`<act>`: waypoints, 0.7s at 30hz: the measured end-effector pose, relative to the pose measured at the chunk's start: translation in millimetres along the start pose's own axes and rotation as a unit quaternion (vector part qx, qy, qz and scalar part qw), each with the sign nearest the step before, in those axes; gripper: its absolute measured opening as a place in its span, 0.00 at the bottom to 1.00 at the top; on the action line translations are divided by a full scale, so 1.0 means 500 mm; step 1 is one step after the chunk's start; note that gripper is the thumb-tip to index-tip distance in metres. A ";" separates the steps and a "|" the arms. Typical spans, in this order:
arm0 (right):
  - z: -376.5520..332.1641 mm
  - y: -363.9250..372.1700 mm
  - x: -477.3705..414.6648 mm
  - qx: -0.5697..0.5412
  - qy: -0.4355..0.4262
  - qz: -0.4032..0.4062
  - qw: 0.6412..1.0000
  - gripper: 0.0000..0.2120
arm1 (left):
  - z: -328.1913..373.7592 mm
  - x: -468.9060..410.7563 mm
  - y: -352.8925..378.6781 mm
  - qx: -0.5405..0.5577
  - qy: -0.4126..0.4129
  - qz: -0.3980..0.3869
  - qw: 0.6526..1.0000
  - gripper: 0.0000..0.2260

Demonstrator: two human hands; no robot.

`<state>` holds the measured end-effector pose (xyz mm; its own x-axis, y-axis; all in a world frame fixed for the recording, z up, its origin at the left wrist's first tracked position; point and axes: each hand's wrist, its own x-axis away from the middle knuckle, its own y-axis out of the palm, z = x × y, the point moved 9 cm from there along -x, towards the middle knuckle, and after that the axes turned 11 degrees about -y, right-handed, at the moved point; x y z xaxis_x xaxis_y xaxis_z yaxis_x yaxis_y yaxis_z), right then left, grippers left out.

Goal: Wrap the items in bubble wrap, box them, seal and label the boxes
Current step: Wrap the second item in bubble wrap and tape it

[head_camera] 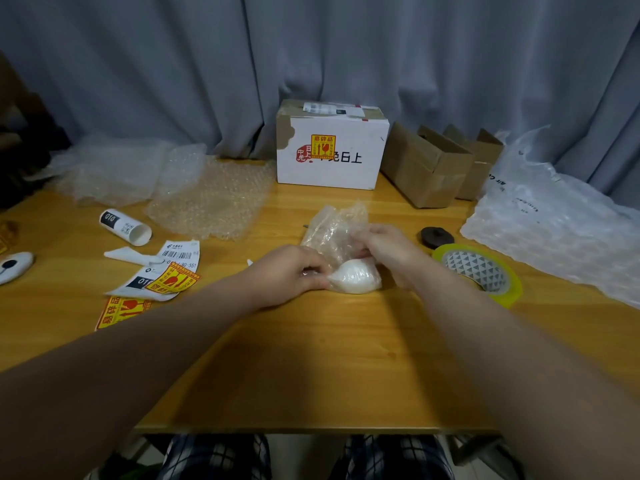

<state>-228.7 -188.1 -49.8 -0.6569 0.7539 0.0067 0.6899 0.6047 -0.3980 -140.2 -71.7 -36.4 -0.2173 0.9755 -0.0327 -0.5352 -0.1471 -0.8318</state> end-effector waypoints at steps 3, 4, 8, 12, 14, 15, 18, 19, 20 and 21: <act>-0.006 -0.005 -0.005 0.041 -0.014 0.001 0.999 0.08 | 0.000 -0.007 0.002 -0.002 0.013 -0.016 1.000 0.08; -0.004 -0.008 -0.009 0.096 -0.024 0.005 0.995 0.09 | 0.000 -0.008 0.006 -0.003 0.019 -0.023 1.000 0.09; -0.003 -0.016 -0.017 0.228 -0.053 0.055 0.971 0.09 | -0.006 -0.010 0.015 0.005 0.028 -0.044 0.999 0.09; -0.008 -0.018 -0.021 0.162 -0.068 0.083 0.981 0.21 | 0.003 -0.011 0.012 -0.123 0.043 -0.014 0.991 0.13; -0.009 -0.019 -0.025 0.174 -0.066 0.077 0.980 0.34 | 0.013 -0.011 0.019 -0.207 0.063 0.007 0.976 0.19; -0.008 -0.024 -0.026 0.168 -0.058 0.082 0.981 0.34 | 0.014 -0.012 0.024 -0.212 0.060 0.005 0.975 0.20; -0.009 -0.033 -0.027 0.087 -0.026 0.097 0.991 0.11 | 0.014 -0.014 0.032 -0.193 0.047 -0.008 0.980 0.16; -0.017 -0.031 -0.028 0.081 -0.030 0.094 0.992 0.10 | 0.015 -0.014 0.033 -0.194 0.051 -0.009 0.980 0.16; -0.028 -0.027 -0.032 0.084 -0.042 0.085 0.992 0.10 | 0.016 -0.014 0.034 -0.194 0.057 -0.009 0.979 0.17; -0.039 -0.021 -0.036 0.092 -0.053 0.070 0.992 0.11 | 0.017 -0.013 0.033 -0.189 0.062 -0.009 0.980 0.17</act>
<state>-218.3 -202.8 -28.1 -0.5940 0.7898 -0.1526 0.7155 0.4320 -0.5491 -154.7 -81.8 -45.2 -0.0980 0.9931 -0.0643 -0.1916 -0.0822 -0.9780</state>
